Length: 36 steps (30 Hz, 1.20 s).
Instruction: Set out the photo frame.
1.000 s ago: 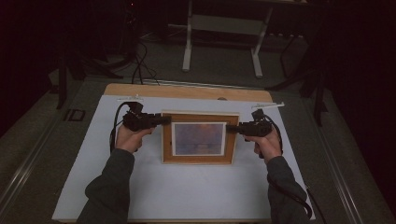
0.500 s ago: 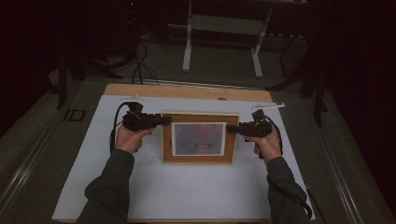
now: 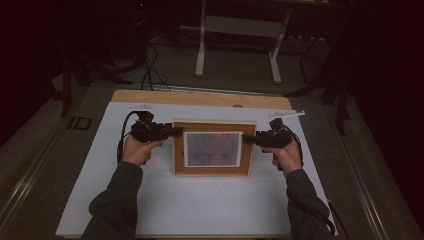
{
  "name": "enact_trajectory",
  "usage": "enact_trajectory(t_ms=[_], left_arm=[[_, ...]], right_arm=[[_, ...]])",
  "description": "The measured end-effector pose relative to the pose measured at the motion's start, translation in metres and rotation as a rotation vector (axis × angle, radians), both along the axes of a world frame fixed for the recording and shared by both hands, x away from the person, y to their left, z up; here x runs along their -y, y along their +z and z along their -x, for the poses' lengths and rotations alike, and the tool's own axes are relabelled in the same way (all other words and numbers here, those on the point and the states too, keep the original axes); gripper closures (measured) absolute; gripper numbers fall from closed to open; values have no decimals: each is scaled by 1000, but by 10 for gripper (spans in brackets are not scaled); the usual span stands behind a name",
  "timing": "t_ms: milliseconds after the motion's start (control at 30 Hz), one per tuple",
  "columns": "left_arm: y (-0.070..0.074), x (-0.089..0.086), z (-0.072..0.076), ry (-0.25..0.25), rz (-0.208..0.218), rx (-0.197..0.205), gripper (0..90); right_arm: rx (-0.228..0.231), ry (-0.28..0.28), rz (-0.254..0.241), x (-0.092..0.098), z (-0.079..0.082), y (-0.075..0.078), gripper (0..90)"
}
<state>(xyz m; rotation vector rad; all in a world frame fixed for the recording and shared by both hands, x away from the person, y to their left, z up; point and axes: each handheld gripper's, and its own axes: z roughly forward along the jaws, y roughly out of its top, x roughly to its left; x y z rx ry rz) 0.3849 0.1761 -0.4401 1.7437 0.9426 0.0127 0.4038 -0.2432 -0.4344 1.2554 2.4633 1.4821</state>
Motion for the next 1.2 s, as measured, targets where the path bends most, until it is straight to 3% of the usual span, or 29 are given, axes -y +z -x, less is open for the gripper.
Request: enact_trajectory(t_ms=[467, 633, 767, 933, 1100, 1200], left_arm=[[2, -12, 21, 49, -55, 51, 478], [0, -18, 38, 91, -134, 82, 464], [-6, -23, 54, 139, -173, 104, 455], [-17, -26, 70, 170, -229, 109, 453], [-29, -24, 86, 197, -316, 119, 441], [-38, -23, 94, 209, -353, 113, 435]], right_arm=[[21, -27, 28, 13, 14, 6, 420], [32, -33, 49, 20, 25, 5, 412], [44, -45, 84, 22, 38, -3, 412], [42, -57, 156, 19, 51, -16, 414], [31, -60, 235, 14, 61, -30, 411], [34, -76, 228, 18, 69, -34, 409]])
